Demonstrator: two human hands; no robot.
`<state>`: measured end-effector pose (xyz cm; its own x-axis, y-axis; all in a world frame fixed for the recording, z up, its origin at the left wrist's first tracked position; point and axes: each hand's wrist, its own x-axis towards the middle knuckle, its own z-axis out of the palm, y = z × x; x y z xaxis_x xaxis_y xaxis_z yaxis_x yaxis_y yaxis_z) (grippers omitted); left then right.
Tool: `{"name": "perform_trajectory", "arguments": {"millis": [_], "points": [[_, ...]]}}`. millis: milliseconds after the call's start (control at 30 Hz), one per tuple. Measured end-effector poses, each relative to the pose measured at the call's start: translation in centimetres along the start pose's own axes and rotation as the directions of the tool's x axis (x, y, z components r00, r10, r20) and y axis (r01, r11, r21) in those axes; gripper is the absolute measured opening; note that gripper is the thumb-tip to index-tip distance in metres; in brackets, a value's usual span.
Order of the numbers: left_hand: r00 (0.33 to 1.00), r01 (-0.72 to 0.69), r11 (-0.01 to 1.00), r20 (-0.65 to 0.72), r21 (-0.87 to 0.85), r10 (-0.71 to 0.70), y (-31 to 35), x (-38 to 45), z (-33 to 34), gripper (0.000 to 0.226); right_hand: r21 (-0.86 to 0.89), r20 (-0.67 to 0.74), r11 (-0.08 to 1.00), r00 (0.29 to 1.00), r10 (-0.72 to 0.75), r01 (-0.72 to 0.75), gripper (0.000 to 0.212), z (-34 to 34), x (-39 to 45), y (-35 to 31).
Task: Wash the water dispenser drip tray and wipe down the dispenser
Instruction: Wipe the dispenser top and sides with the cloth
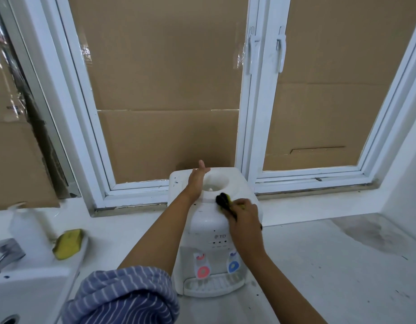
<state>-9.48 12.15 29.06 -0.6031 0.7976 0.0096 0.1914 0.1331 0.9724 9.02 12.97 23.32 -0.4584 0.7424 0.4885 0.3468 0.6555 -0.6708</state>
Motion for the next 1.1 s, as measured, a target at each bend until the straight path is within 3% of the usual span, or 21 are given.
{"name": "perform_trajectory", "arguments": {"millis": [67,267,400,533,600,667,767,900,1033,1100], "points": [[1.0,-0.012,1.0,-0.002,0.024,0.012,-0.4,-0.3,-0.2,0.079,0.068,-0.059,0.995,0.995,0.081,-0.077,0.033,-0.7,0.1,0.8],[0.998,0.053,0.999,0.031,-0.005,-0.053,0.8,-0.8,-0.1,0.082,-0.033,-0.076,0.999,0.997,0.01,-0.013,0.033,0.6,-0.8,-0.5],[0.997,0.029,0.997,0.068,-0.066,-0.025,1.6,-2.1,-0.5,0.077,-0.191,-0.056,0.976,0.992,-0.114,0.102,0.023,2.9,-2.0,-1.9],[0.995,0.061,0.996,0.079,-0.063,-0.056,1.5,-1.9,-0.1,0.073,-0.188,-0.032,0.932,0.947,-0.32,0.309,0.05,3.3,-3.4,-1.6],[0.995,0.07,0.995,0.067,0.077,-0.075,1.4,-1.7,0.4,0.067,-0.189,0.005,0.891,0.907,-0.42,0.414,0.06,2.5,-3.5,-0.1],[0.995,0.012,0.94,0.09,0.342,-0.046,1.1,-1.7,0.9,0.058,-0.198,-0.01,0.879,0.896,-0.445,0.434,0.064,1.7,-3.4,1.5],[0.992,-0.087,0.674,0.129,0.733,-0.013,-0.2,-1.0,1.0,0.054,-0.152,-0.139,0.929,0.923,-0.358,0.337,0.056,1.3,-4.1,3.5],[0.99,-0.131,0.529,0.143,0.838,0.019,-1.0,-1.1,0.8,0.057,-0.097,-0.217,0.954,0.929,-0.299,0.284,0.054,2.9,-5.8,3.2],[0.99,-0.129,0.481,0.14,0.867,0.014,-0.9,-1.0,1.0,0.057,-0.201,0.003,0.801,0.818,-0.575,0.563,0.053,4.2,-6.5,2.3],[0.992,-0.108,0.488,0.126,0.866,-0.003,-1.0,-0.8,0.9,0.057,-0.234,0.038,0.763,0.79,-0.612,0.602,0.052,4.3,-6.4,2.8]]}}
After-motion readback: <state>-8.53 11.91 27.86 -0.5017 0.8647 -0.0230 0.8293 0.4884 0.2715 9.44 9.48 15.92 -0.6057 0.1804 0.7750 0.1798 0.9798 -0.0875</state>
